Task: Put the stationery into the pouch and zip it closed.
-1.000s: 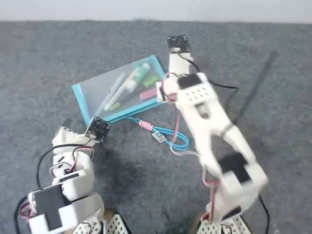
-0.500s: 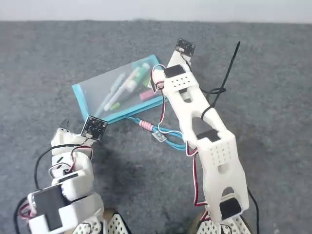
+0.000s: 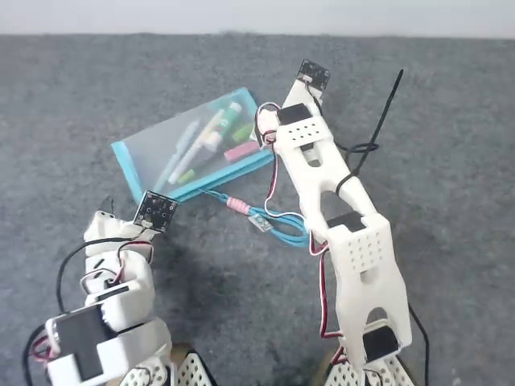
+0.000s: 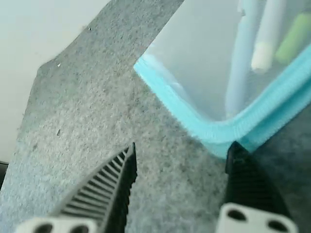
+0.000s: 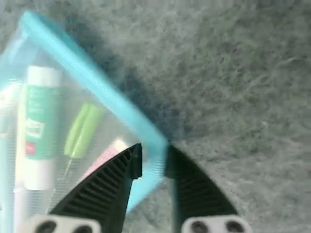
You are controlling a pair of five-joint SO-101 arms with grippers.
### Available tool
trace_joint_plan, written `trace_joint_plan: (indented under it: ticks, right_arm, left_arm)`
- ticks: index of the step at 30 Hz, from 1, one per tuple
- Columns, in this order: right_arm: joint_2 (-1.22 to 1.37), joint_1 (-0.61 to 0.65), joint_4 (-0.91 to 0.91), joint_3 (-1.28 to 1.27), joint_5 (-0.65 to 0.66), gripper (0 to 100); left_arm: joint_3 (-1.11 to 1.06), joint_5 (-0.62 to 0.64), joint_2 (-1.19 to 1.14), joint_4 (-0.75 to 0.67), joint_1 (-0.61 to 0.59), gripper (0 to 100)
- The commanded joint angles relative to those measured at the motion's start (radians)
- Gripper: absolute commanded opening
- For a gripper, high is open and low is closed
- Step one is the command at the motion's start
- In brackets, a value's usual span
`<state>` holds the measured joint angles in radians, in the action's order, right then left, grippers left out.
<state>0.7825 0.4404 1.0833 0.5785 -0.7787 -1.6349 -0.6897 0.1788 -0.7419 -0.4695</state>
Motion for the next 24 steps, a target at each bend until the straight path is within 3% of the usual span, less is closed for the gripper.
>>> trace_joint_plan:
  ticks: [1,9,15,24]
  right_arm:
    - [-0.015,0.013,-0.016,0.054,-0.006,0.3]
    - [-0.035,0.013,0.001,0.057,0.046,0.6]
    - [-0.173,0.004,0.125,0.057,0.071,0.6]
    - [-0.354,-0.039,0.237,0.052,0.089,0.6]
  left_arm:
    - [0.015,0.011,0.037,-0.021,-0.006,28]
    - [0.015,0.012,0.037,-0.021,-0.008,28]
    - [0.016,0.038,0.038,-0.023,-0.006,28]
    - [0.010,0.190,0.038,-0.203,-0.012,28]
